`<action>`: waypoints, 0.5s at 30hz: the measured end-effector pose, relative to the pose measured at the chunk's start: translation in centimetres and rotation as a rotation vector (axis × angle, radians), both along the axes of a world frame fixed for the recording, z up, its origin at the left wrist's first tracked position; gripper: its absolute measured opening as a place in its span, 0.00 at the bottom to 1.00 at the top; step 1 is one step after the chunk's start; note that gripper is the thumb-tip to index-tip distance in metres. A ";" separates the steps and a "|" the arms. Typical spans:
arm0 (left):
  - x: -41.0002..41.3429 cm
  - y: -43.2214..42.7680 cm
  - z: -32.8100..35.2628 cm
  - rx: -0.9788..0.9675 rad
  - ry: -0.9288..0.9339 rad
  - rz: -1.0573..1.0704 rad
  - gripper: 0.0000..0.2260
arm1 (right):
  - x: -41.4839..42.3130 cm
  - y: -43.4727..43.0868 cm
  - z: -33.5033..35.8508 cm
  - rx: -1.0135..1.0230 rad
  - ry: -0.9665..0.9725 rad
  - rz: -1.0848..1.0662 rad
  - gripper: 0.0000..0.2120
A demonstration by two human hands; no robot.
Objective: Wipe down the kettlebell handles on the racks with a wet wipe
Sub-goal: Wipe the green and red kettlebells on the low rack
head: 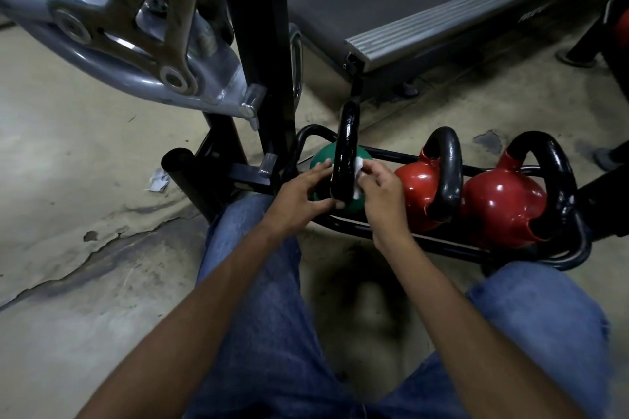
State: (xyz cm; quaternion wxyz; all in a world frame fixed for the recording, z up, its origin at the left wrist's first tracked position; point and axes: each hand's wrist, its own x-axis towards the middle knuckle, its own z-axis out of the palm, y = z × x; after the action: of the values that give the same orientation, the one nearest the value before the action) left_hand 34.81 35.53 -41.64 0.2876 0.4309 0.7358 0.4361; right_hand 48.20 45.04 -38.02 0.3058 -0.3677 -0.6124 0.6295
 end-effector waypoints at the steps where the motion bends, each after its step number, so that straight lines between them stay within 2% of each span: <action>1: 0.0 -0.1 0.2 0.001 -0.024 0.009 0.36 | -0.8 0.7 0.5 -0.081 -0.004 0.037 0.14; 6: 0.0 -0.1 0.3 0.016 -0.166 0.045 0.35 | -2.9 4.2 2.1 -0.324 -0.043 0.160 0.16; 8: -0.1 0.0 -0.3 0.004 -0.174 0.052 0.39 | -2.4 3.8 1.9 -0.387 0.006 0.116 0.17; 10: -0.1 0.0 -0.6 -0.012 -0.138 0.048 0.42 | -1.9 1.8 1.5 -0.354 0.077 -0.022 0.15; 12: 0.1 0.0 -0.2 -0.022 -0.086 0.048 0.41 | -1.3 -0.4 0.9 -0.056 0.046 -0.161 0.10; 15: 0.0 0.0 0.1 0.005 -0.053 0.068 0.39 | -0.5 -0.8 -0.3 0.687 -0.081 -0.124 0.08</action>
State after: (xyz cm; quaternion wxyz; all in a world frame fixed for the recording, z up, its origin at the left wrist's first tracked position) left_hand 34.82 35.48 -41.58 0.2910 0.3946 0.7411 0.4587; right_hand 47.75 44.24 -38.28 0.4248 -0.3044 -0.7766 0.3518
